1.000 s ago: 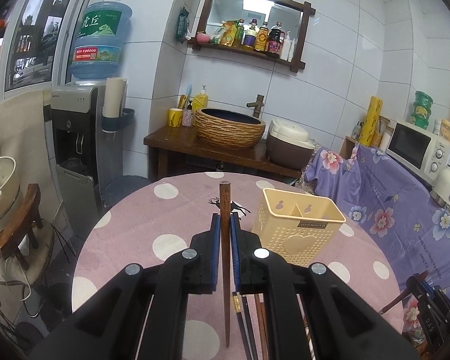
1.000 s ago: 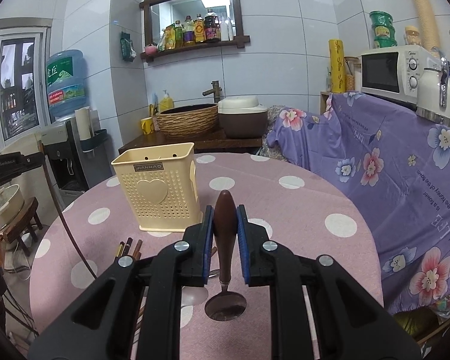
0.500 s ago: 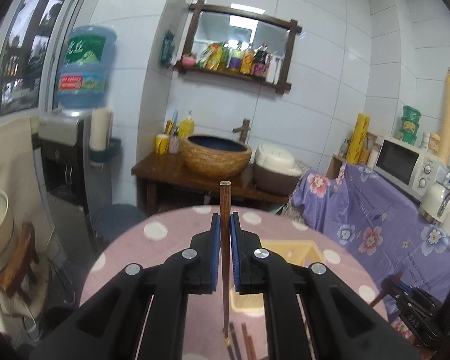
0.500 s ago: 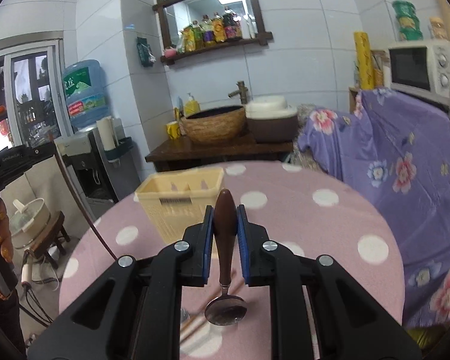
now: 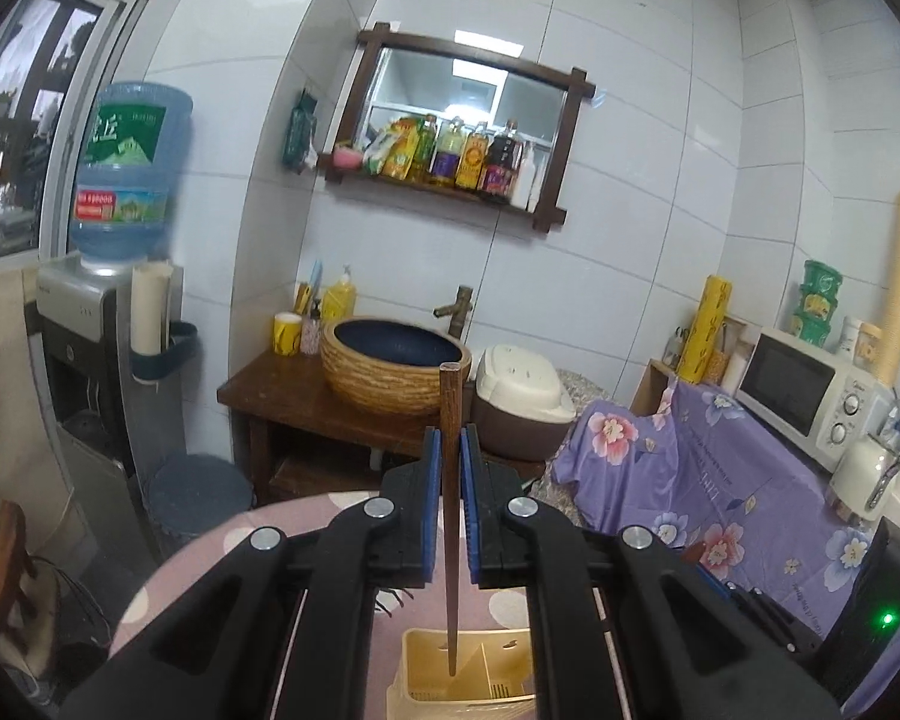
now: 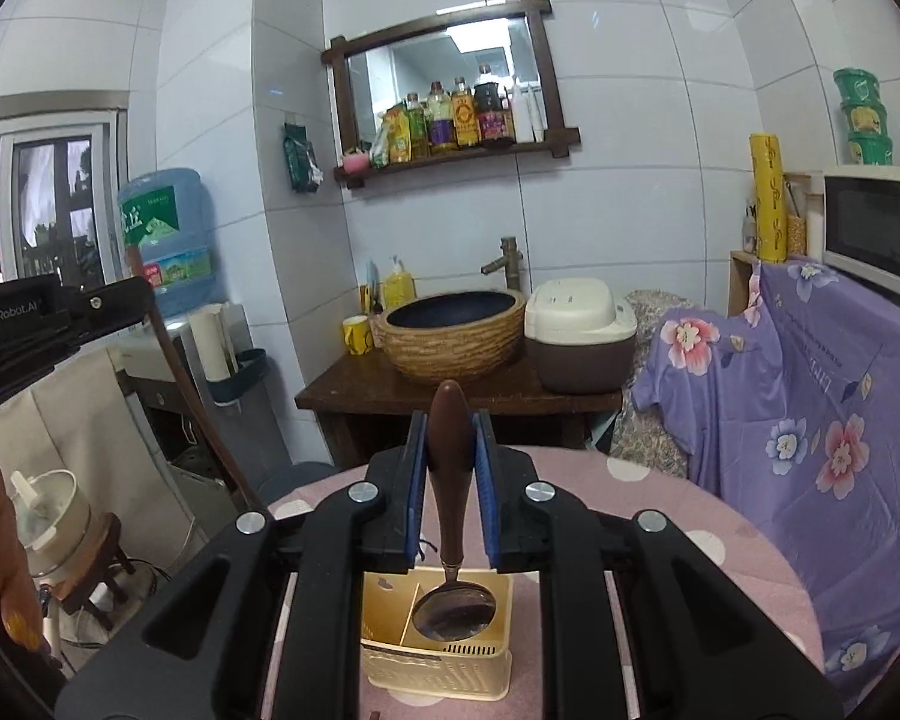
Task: Organize utensils
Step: 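Carry both utensils to the beige holder and insert the chopstick with the left gripper, then lower the wooden-handled spoon into the holder and open the right gripper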
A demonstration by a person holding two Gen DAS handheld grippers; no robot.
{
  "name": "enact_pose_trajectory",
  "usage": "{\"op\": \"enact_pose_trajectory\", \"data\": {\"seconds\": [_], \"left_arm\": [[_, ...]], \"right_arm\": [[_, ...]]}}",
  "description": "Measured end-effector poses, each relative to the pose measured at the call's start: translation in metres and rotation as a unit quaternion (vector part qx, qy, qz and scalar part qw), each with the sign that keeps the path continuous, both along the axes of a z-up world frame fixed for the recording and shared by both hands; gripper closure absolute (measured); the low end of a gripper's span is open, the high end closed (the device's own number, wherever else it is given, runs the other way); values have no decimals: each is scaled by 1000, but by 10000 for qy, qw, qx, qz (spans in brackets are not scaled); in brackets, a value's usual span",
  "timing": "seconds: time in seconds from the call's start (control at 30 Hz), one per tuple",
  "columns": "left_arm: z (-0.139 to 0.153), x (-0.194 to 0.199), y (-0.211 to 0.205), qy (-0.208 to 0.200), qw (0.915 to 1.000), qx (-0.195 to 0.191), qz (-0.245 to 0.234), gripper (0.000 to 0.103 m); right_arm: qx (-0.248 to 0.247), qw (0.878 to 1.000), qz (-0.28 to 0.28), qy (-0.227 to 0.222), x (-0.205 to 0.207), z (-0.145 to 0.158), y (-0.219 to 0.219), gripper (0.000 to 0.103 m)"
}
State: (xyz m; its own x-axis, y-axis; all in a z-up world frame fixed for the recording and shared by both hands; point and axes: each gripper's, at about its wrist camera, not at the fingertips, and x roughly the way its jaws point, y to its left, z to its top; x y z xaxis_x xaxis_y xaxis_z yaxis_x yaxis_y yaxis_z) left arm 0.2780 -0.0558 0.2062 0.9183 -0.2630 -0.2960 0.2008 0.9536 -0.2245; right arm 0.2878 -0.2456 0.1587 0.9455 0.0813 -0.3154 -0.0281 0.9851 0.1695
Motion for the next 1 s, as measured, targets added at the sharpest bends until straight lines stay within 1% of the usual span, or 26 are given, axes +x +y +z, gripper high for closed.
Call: {"op": "enact_pose_trajectory", "data": {"seconds": [0.03,0.1,0.2,0.37,0.47,0.53,0.6,0.7,0.73,0.8,0.83,0.87,0.93,0.97,1.0], "left_arm": [[-9,4,-1,69,10000,17,45,95],[-34,13,-4,348,9994,24,5,95],[-63,22,-6,657,9978,55,3,95],[-103,31,-5,1092,9940,77,-7,95],[-120,35,-7,1257,9919,157,-6,96],[-130,37,-8,1383,9902,164,-40,96],[-135,38,-9,1462,9891,132,-66,96],[-136,36,-10,1438,9894,164,-75,96],[-135,35,-10,1422,9897,160,-81,96],[-132,30,-9,1343,9908,145,-99,96],[-130,28,-9,1321,9910,161,-127,91],[-128,24,-9,1296,9913,188,-159,85],[-125,13,-7,1173,9926,265,-173,48],[-123,4,-5,1024,9942,302,-136,41],[-122,-4,-2,900,9953,349,-87,32]], "right_arm": [[30,9999,-2,97,5,-10,0,87],[52,9995,17,320,12,-29,2,87],[19,9984,65,561,16,-57,8,87],[55,9966,136,814,23,-86,12,87],[52,9953,95,959,29,-99,12,87],[-20,9961,48,886,28,-103,11,87],[-37,9963,63,860,27,-104,11,87],[22,9965,-7,838,27,-103,7,87],[70,9968,-23,793,25,-103,4,86],[129,9974,-49,712,21,-101,0,67],[182,9978,-75,637,18,-99,-3,50],[233,9981,-98,559,14,-98,-5,43],[228,9986,-33,482,4,-95,-7,43],[167,9989,11,440,-2,-94,-5,43],[104,9991,44,401,-8,-93,-4,43]]}}
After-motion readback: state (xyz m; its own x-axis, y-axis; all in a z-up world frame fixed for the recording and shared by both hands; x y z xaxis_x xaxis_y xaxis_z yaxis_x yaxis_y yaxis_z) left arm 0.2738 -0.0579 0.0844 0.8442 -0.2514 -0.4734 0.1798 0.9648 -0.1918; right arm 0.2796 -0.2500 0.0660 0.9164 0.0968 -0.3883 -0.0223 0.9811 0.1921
